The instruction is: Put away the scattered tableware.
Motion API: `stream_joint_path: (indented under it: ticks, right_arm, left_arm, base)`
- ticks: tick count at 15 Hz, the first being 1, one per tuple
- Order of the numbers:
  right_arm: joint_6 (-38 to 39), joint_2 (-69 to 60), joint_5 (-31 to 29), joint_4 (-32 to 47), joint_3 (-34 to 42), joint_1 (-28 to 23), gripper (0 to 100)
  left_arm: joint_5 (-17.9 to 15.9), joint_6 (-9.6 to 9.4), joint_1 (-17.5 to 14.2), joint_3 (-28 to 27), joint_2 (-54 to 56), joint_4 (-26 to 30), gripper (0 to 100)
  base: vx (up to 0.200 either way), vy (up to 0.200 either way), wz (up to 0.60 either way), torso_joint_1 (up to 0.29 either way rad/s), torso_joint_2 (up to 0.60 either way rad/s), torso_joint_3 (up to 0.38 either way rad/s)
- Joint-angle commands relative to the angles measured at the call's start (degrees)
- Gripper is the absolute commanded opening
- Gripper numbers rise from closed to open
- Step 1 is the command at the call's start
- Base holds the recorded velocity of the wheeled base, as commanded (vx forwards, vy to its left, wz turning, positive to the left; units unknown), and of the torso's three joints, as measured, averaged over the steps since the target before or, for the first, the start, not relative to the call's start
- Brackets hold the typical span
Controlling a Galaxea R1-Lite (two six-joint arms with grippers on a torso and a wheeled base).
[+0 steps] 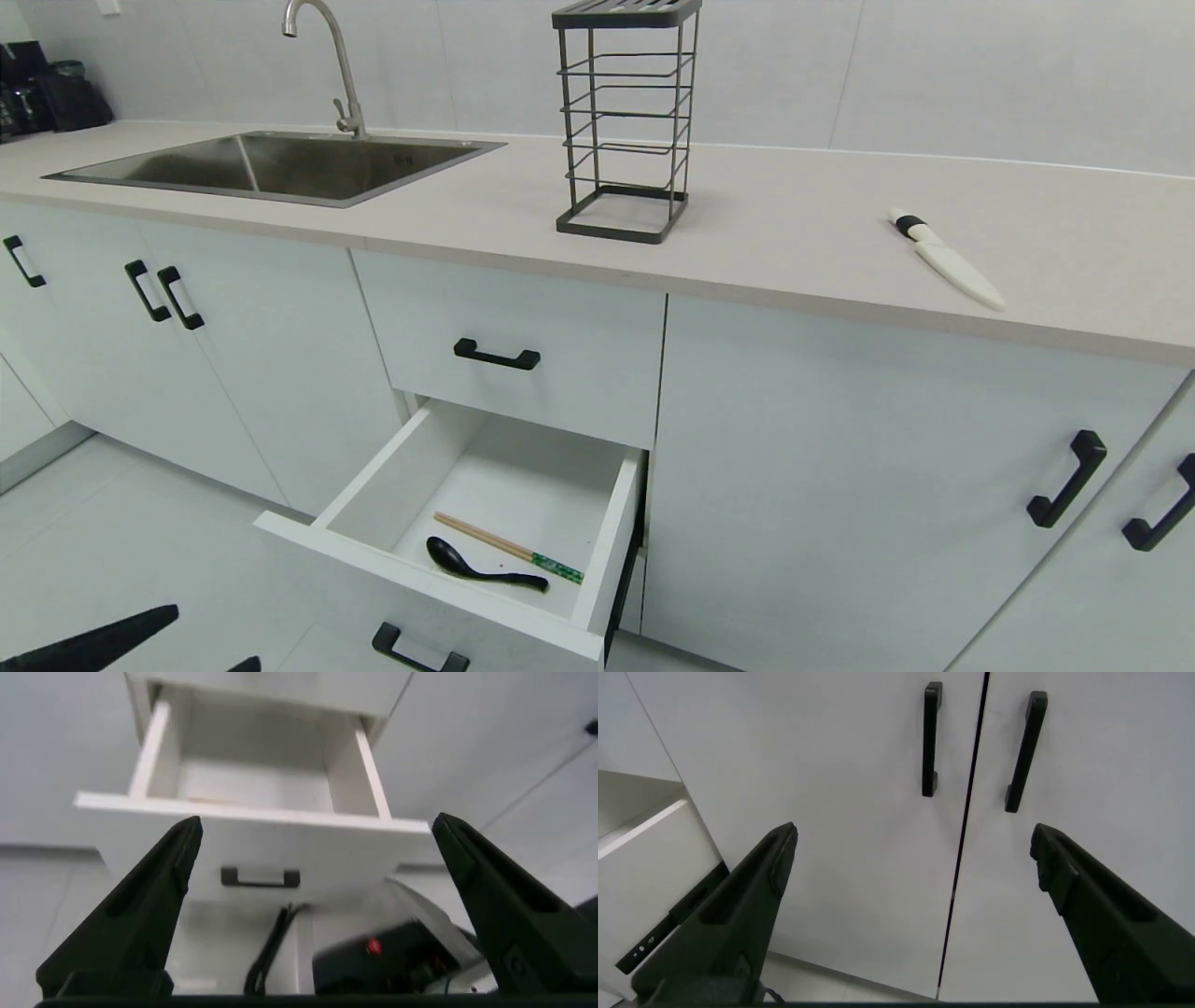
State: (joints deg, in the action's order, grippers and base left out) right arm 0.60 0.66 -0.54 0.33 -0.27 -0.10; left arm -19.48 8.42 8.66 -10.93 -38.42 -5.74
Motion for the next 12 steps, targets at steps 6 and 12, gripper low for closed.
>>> stream_joint_path:
  ticks: [6, 12]
  right_arm:
    - [0.0, 0.3, 0.0, 0.0, 0.0, 0.0, 100]
    - [0.0, 0.3, 0.0, 0.0, 0.0, 0.0, 100]
  left_arm:
    - [-0.3, -2.54, 4.7, 0.3, -20.5, -0.7, 100]
    - [1.6, -10.27, 4.1, 0.2, -36.5, -3.3, 100]
  base:
    - [0.000, 0.000, 0.00, 0.000, 0.00, 0.000]
    - [0.000, 0.000, 0.00, 0.000, 0.00, 0.000]
